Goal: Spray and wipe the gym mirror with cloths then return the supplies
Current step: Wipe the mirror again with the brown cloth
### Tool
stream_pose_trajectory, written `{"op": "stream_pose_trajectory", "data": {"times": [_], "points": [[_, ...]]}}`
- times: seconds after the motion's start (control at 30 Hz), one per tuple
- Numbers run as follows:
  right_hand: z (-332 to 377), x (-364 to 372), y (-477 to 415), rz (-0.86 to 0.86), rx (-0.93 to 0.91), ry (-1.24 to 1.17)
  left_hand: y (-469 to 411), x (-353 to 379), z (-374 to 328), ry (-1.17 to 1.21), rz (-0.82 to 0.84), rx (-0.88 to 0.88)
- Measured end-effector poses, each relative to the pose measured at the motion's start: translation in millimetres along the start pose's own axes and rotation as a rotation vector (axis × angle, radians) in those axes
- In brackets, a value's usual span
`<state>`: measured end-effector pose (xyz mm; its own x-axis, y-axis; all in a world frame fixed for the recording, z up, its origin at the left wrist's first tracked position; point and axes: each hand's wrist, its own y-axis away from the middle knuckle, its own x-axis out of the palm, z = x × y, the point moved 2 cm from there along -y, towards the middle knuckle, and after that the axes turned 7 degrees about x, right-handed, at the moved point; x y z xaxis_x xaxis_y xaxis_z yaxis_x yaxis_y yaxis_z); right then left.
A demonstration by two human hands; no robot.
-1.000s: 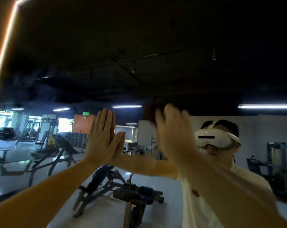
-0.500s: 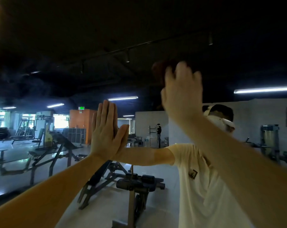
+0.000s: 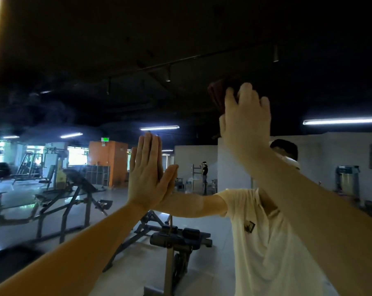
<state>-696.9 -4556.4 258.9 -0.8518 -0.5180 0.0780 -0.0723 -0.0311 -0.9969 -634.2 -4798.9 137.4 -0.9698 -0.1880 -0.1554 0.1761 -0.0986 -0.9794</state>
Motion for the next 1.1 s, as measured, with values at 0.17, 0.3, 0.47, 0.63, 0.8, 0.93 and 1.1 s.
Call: {"op": "stream_pose_trajectory", "data": {"times": [0.17, 0.3, 0.47, 0.63, 0.8, 0.93, 1.1], "points": [[72, 19, 73, 0.132, -0.333, -0.248, 5, 2, 5, 0.014, -0.03, 0.043], [62, 11, 74, 0.182, -0.499, -0.229, 10, 0, 8, 0.002, -0.018, 0.077], [-3, -4, -7, 0.005, 0.016, -0.067, 10, 4, 7, -0.034, 0.0, 0.072], [72, 19, 8, 0.039, -0.089, -0.109, 11, 4, 11, -0.011, 0.029, 0.064], [159, 39, 8, 0.204, -0.445, -0.218, 13, 3, 11, 0.045, -0.021, 0.088], [135, 28, 3, 0.248, -0.503, -0.165, 15, 3, 13, 0.033, -0.008, 0.081], [18, -6, 15, 0.067, -0.149, -0.071, 13, 4, 15, 0.028, -0.023, 0.103]]}}
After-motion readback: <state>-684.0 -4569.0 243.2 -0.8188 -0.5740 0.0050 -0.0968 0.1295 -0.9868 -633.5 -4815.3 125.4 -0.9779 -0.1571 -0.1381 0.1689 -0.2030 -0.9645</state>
